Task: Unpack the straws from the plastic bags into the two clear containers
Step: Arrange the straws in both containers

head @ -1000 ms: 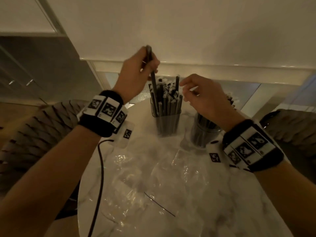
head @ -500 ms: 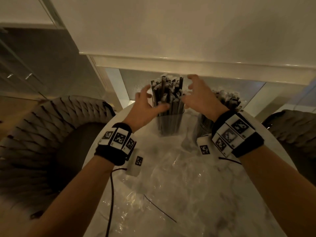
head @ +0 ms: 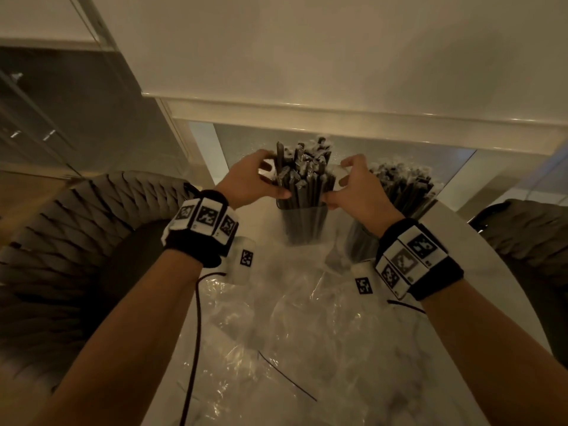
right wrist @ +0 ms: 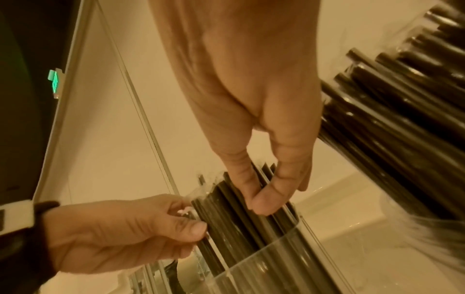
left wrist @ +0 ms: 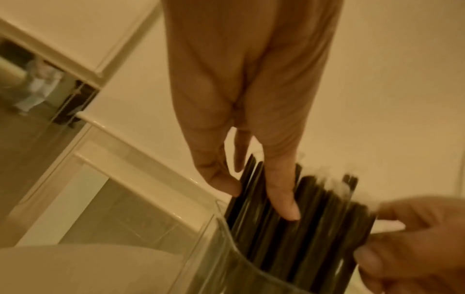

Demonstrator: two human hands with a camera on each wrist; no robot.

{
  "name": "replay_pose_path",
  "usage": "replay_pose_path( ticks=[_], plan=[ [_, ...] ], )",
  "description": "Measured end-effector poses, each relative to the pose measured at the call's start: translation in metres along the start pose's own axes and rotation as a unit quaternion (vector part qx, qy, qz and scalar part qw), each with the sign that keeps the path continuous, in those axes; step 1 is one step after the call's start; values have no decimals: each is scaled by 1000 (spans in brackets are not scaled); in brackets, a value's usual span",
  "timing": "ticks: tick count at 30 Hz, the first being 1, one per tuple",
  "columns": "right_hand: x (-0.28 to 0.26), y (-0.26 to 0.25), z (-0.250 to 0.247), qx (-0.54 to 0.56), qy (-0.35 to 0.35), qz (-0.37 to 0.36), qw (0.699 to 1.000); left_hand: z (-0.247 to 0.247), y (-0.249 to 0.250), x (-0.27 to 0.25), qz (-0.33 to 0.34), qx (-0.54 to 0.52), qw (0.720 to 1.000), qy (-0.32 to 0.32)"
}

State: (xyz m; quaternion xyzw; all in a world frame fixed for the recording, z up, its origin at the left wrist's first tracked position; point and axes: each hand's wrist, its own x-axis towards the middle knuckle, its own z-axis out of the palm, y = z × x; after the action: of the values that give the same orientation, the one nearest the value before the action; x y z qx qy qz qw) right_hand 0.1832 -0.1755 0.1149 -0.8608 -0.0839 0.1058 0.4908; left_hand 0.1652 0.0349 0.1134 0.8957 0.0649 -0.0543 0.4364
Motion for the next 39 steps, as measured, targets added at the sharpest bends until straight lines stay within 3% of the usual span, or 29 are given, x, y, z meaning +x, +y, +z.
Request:
replay_pose_path(
  ticks=[5, 8, 12, 15, 17, 19, 22, 25, 28, 35, 39],
  plan=[
    [7, -6, 7, 15, -72, 15, 997, 19, 4, -20, -15, 30, 999, 7],
    [7, -9, 12, -37, -62, -40, 997, 30, 13, -17, 34, 57, 998, 13],
    [10, -18, -5, -52, -61, -55, 995, 8, 24, -11, 45, 93, 995, -6],
    [13, -23, -19, -37, -27, -60, 997, -7, 32, -14, 59, -32, 998, 13],
    [14, -25, -22, 12, -1, -53, 999, -9, 32, -21, 64, -176, 981, 56],
    [13, -21, -23, 21, 2, -35, 999, -3, 26, -26, 66, -244, 960, 120],
    [11, -12, -15, -31, -63, -3, 998, 15, 6, -28, 38, -195, 963, 183],
    [9, -7, 3, -45, -92, -20, 995, 34, -7, -28, 42, -63, 991, 106],
    [13, -3, 14, -86, -66, -57, 992, 45, -6, -31, 67, 26, 996, 62],
    [22, 4, 5, -39, -37, -26, 998, 39, -10, -31, 0, -101, 964, 244],
    [25, 2, 11, -29, -68, -7, 997, 28, -4, -15, 61, -126, 976, 169]
  ],
)
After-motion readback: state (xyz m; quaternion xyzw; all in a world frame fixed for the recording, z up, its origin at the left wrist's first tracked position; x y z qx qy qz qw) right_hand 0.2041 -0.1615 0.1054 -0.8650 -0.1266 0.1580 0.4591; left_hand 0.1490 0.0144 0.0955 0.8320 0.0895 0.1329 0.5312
